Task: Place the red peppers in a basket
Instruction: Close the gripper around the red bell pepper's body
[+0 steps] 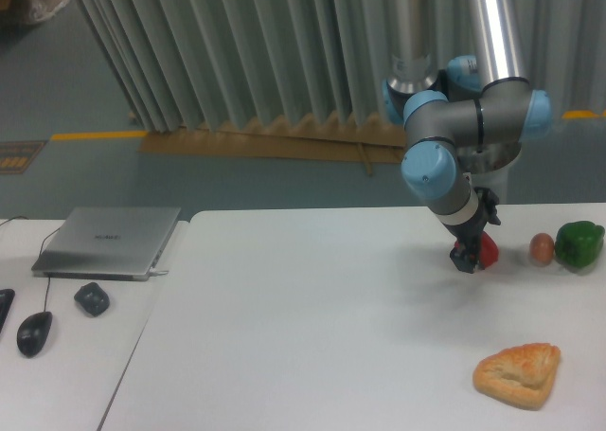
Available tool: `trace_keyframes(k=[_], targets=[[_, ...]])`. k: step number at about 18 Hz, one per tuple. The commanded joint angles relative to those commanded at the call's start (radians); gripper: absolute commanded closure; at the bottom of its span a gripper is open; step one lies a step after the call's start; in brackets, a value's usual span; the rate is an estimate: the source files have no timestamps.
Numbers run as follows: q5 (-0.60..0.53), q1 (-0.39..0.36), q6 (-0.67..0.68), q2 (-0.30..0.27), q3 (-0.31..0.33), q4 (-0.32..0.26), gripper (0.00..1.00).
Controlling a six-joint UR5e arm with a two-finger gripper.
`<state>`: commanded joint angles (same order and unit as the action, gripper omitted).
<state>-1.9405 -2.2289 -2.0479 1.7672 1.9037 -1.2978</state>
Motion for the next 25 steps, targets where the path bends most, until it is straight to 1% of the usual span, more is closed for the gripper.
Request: trace_keyframes(k=[3, 4, 5, 6, 7, 11, 13, 14, 15, 16, 17, 18, 20, 22, 24, 25], targets=[[0.0, 0.003, 0.035, 0.002, 0.002, -0.002, 0.0], [0.0, 0.005, 0.064, 0.002, 0.002, -0.002, 0.08], [-0.002, 0.018, 0.092, 0.002, 0.002, -0.002, 0.13], [-0.003, 0.032, 0.119, 0.005, 0.0, -0.002, 0.24], [-0.011, 0.038, 0.153, 0.008, 0.0, 0.0, 0.25], [-0.028, 0.058, 0.202, 0.021, -0.008, 0.0, 0.25], [-0.029, 0.06, 0.207, 0.024, -0.002, 0.003, 0.24], [-0.031, 0.061, 0.209, 0.032, 0.0, 0.008, 0.2], [-0.031, 0.061, 0.207, 0.032, -0.002, 0.015, 0.14], [-0.032, 0.063, 0.213, 0.032, 0.0, 0.018, 0.23], [-0.038, 0.075, 0.259, 0.035, 0.003, 0.023, 0.46], [-0.054, 0.087, 0.282, 0.035, 0.002, 0.022, 0.47], [-0.072, 0.087, 0.293, 0.038, 0.0, 0.02, 0.54], [-0.072, 0.086, 0.282, 0.035, -0.011, 0.018, 0.56], [-0.071, 0.083, 0.288, 0.034, -0.02, 0.015, 0.62], [-0.063, 0.08, 0.281, 0.032, -0.026, 0.009, 0.62]])
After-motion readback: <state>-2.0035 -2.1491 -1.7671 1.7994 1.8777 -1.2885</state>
